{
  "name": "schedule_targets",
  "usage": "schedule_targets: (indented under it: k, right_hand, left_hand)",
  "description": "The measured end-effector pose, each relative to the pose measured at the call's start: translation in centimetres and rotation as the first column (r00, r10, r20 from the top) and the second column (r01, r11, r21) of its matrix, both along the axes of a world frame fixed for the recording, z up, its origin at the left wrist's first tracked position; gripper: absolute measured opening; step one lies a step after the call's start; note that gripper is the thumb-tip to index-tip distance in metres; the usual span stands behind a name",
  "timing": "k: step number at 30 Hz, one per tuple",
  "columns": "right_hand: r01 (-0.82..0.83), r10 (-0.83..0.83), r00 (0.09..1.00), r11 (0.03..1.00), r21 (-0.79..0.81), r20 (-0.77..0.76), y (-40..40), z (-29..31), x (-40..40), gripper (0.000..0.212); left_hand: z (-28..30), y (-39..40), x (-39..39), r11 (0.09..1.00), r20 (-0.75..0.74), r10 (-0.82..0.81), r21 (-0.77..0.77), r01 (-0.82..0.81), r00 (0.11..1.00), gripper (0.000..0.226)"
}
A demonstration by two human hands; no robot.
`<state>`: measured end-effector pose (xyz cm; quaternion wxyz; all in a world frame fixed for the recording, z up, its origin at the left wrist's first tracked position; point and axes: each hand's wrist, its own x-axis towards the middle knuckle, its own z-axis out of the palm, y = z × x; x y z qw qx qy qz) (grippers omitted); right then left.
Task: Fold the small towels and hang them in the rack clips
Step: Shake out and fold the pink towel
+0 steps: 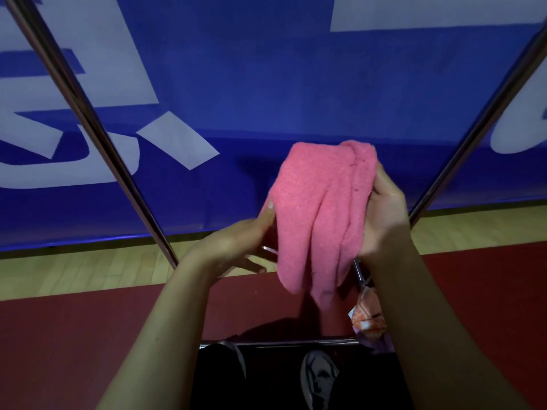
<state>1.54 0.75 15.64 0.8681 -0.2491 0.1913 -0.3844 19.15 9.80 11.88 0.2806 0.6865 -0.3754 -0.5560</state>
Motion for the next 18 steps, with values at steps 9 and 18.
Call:
schedule_targets:
  k: [9,18]
  right_hand:
    - [0.1,-0.105,0.989,0.993,-0.055,-0.107,-1.7,-1.2,-0.6,0.051]
    - [0.222,-0.277,0.847,0.96,-0.172,-0.453,-3.7,-4.2,-0.4,0.013]
  left_hand:
    - [-0.2,-3.0,0.1,0.73,-0.429,0.536,-0.197,-0.654,0.728,0.047]
    - [1.1,-1.9,2.3,0.668,-0.276,0.605,-0.334,-0.665,0.747,0.025]
